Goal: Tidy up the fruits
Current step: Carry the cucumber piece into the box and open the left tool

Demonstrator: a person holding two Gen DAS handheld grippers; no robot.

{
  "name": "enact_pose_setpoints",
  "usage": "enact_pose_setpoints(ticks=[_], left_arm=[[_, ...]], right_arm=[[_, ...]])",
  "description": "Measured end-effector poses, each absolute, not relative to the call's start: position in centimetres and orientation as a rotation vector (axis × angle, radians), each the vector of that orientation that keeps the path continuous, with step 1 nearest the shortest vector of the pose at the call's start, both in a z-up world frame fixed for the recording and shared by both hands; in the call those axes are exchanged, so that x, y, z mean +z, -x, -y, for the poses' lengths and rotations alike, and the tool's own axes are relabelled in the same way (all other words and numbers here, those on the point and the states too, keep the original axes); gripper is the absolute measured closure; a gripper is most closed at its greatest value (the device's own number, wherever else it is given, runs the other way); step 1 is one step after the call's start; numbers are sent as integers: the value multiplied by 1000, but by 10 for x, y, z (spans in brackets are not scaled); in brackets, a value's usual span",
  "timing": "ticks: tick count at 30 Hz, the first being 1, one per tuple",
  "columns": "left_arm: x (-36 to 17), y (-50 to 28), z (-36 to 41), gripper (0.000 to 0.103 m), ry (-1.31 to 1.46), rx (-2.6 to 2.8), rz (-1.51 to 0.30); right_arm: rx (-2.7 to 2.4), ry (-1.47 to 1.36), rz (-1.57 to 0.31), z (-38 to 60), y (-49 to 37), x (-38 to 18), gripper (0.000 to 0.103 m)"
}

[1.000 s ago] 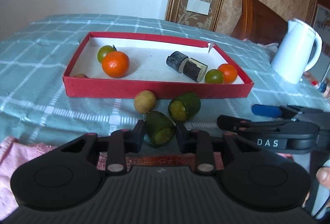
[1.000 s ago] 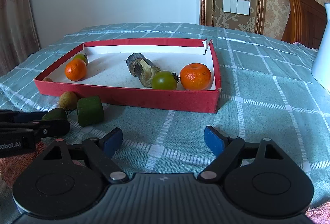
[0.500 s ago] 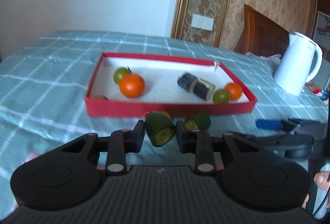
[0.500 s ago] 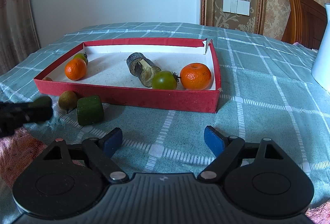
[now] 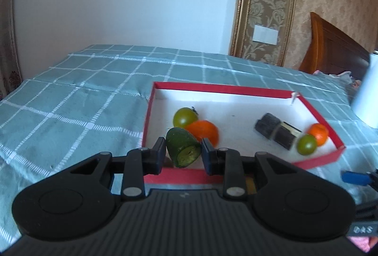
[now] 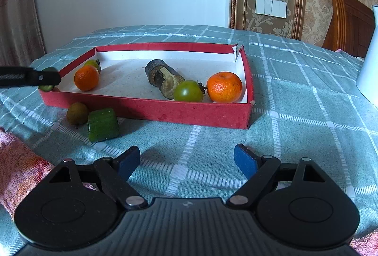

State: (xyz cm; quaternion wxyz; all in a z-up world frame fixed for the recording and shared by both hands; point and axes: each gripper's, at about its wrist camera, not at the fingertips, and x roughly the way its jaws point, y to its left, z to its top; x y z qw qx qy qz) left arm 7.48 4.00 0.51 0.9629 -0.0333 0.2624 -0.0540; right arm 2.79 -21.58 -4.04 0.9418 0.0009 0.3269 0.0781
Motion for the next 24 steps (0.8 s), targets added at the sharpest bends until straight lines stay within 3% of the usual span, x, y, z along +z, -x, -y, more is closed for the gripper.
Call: enact_pose_setpoints(ticks=[24], left_arm=[[-7, -109, -62, 74, 130, -140, -550]], right_arm=[[163, 11, -671, 214, -28, -40, 12]])
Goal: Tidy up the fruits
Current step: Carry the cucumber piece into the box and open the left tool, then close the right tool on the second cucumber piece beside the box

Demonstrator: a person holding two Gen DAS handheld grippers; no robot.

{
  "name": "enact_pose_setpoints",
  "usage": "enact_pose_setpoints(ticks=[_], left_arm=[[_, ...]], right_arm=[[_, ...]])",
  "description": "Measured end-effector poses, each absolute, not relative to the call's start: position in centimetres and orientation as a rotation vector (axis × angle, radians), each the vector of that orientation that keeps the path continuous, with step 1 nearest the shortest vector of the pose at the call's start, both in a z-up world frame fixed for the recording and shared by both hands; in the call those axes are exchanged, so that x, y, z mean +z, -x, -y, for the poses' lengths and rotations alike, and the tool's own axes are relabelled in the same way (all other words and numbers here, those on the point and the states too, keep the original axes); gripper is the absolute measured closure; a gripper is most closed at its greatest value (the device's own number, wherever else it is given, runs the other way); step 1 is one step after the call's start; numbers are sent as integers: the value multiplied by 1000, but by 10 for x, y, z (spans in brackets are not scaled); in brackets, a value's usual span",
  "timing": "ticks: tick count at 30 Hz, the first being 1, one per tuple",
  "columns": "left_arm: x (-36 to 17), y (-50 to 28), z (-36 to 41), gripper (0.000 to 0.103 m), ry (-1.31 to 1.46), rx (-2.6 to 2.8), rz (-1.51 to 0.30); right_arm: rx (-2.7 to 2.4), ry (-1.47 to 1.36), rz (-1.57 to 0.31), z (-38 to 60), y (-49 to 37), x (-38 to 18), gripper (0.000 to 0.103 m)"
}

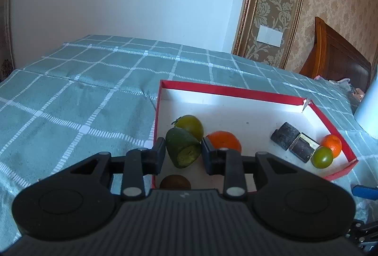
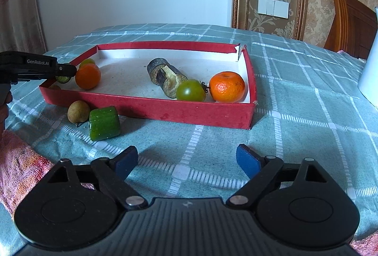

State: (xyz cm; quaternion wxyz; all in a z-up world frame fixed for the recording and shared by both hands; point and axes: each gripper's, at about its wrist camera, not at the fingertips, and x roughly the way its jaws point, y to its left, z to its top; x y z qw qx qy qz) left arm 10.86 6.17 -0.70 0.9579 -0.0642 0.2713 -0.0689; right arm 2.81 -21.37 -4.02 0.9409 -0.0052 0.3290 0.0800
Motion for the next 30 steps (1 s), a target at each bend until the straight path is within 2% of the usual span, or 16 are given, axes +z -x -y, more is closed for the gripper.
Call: enact_pose_setpoints(ticks=[4, 8, 12, 15, 17, 19, 24, 26, 30], left_arm=[[-6, -108, -63, 72, 125, -155, -558], [-3, -101, -68, 63, 164, -187, -559], [3, -82, -61, 61, 90, -171, -509], [6, -55, -59, 47, 48, -187, -452], [7, -35, -59, 33, 14, -208, -412], [4, -15, -61, 29, -11, -220, -373], [-9, 5, -66, 28, -29, -282, -413], [-14, 6, -66, 15, -42, -270, -425], [-21, -1, -70, 13, -11, -285, -475]], right_arm=[[163, 11, -671, 213, -28, -40, 12], [162, 11, -672, 213, -28, -40, 12], [162, 11, -672, 213, -29, -40, 12], [162, 11, -672, 213, -29, -40, 12], [161, 11, -672, 213, -29, -40, 12], [161, 11, -672, 213, -29, -40, 12], [161, 11, -672, 213, -29, -40, 12], [161, 7, -670, 213, -29, -40, 11], [192, -25, -652, 214, -25, -39, 7]])
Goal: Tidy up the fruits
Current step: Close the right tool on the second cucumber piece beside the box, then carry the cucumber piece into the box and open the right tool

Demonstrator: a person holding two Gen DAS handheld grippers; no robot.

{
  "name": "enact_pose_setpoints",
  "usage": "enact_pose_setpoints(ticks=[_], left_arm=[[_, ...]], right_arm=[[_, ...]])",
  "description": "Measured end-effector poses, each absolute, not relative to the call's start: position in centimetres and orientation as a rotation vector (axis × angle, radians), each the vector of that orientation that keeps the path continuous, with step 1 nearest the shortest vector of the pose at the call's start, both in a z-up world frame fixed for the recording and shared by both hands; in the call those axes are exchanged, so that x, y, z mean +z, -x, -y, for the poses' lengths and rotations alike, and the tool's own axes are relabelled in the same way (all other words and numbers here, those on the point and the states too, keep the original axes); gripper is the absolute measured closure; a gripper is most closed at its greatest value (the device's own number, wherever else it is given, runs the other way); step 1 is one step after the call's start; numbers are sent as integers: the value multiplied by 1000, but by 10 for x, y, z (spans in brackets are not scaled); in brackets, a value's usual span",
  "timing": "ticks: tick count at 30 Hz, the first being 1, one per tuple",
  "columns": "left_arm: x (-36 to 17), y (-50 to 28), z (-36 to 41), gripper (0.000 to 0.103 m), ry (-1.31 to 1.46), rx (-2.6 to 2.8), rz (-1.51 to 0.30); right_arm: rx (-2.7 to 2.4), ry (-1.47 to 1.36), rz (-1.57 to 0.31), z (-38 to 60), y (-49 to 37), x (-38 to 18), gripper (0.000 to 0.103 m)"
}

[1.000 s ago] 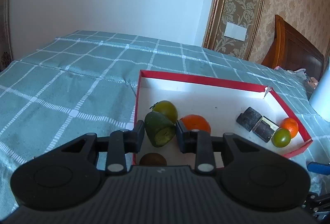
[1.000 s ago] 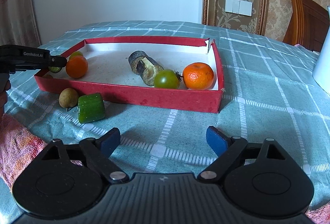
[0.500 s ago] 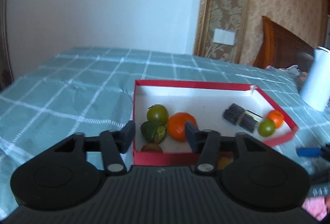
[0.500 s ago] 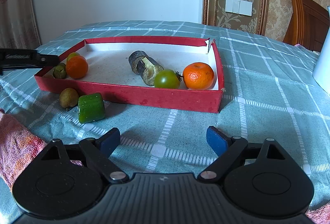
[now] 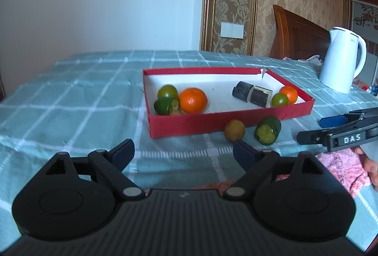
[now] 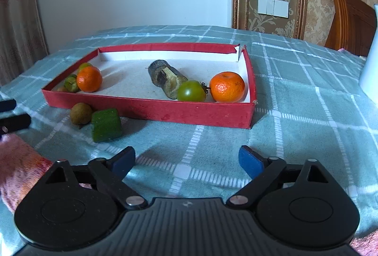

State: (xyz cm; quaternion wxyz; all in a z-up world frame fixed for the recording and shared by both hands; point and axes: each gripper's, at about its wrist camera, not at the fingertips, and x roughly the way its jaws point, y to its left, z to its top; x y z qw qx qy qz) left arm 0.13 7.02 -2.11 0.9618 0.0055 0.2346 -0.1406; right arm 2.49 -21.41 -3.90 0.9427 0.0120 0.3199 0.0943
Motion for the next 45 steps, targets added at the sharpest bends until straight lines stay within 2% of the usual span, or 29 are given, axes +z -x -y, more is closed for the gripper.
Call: enact_pose_setpoints(ticks=[6, 9, 12, 14, 19, 21, 28, 30, 45], left_arm=[[-31, -18, -72, 13, -8, -243, -550], [-33, -25, -74, 9, 13, -235, -588], [-34, -24, -76, 6, 24, -250, -585], [-34, -24, -77, 0, 28, -273, -593], [-33, -23, -80, 0, 51, -282, -588], [-33, -23, -80, 0, 58, -284, -586], [-33, -22, -80, 0, 60, -287, -585], [-33, -22, -81, 0, 63, -288, -584], [-33, -22, -81, 0, 64, -289, -583]], right_arm=[[361, -9, -564, 200, -8, -31, 7], [356, 46, -478, 189, 3, -25, 7], [377, 28, -510, 183, -6, -23, 7], [396, 13, -542, 180, -13, -25, 8], [415, 50, -566, 171, -21, -25, 19], [424, 70, -572, 165, -26, -25, 32], [440, 115, -602, 148, -39, -30, 58], [428, 129, -602, 146, -38, -33, 70], [372, 71, -479, 162, -9, -19, 71]])
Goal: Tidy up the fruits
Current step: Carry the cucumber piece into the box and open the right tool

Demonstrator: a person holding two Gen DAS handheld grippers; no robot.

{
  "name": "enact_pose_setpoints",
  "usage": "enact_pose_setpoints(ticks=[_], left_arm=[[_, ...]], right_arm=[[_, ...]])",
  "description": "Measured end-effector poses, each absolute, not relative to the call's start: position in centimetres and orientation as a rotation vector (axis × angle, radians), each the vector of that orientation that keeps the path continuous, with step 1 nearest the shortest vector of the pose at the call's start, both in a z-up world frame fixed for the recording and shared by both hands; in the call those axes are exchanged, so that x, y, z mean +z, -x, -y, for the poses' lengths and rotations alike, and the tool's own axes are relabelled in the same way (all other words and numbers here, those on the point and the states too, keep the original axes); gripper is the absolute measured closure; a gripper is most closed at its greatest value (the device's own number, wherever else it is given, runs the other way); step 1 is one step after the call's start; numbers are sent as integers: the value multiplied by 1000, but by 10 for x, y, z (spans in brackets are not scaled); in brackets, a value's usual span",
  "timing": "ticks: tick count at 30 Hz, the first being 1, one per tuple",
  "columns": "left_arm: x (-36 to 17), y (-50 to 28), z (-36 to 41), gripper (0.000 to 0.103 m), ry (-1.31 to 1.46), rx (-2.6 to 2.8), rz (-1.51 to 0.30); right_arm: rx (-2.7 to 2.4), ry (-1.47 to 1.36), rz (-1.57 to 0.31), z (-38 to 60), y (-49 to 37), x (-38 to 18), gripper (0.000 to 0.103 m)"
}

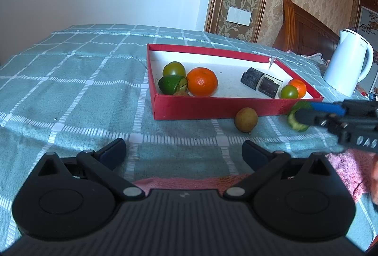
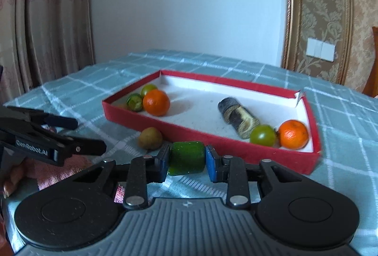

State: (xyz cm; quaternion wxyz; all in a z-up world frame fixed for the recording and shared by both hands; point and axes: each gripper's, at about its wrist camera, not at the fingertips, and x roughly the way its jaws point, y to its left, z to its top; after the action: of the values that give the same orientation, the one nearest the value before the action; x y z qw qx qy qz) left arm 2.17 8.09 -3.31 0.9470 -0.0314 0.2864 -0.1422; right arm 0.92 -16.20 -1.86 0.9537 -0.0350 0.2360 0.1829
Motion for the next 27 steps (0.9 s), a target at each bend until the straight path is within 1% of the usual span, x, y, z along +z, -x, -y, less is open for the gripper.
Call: enact_pose_setpoints(ticks=[5, 12, 27], left_arm=[[-33, -22, -80, 0, 57, -287, -584], [-33, -22, -79, 0, 53, -287, -585], [-34, -21, -79, 0, 52, -286, -585]], right_arm=[[334, 47, -444, 174, -10, -4, 71], [303, 36, -452, 175, -38, 6, 71], [299, 77, -577, 144, -99, -14, 71]])
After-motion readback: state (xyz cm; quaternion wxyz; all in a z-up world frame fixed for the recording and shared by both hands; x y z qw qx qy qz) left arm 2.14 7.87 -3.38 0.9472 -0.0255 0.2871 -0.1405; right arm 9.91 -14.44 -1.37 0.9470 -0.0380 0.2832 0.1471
